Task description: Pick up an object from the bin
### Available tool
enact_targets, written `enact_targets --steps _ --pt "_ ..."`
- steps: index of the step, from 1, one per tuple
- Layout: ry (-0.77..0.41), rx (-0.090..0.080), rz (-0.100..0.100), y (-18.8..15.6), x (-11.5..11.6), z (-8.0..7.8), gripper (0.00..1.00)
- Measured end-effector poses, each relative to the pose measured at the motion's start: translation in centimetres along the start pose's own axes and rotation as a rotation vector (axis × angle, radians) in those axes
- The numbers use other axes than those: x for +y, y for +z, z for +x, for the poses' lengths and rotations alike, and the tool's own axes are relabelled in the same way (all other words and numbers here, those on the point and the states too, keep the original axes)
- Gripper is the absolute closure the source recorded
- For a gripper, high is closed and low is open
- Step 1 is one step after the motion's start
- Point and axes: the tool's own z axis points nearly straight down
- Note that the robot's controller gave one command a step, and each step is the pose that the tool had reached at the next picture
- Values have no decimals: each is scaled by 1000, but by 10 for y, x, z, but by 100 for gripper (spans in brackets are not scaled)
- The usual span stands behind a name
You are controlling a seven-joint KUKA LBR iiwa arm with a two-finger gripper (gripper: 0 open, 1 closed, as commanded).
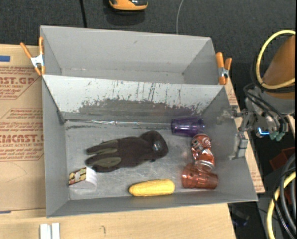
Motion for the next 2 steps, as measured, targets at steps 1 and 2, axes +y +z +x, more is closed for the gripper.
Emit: enact_targets --steps 1,2 --pt "-2 -8 2 -5 1 -2 0" --pt "-20 -1 0 -47 15 4 0"
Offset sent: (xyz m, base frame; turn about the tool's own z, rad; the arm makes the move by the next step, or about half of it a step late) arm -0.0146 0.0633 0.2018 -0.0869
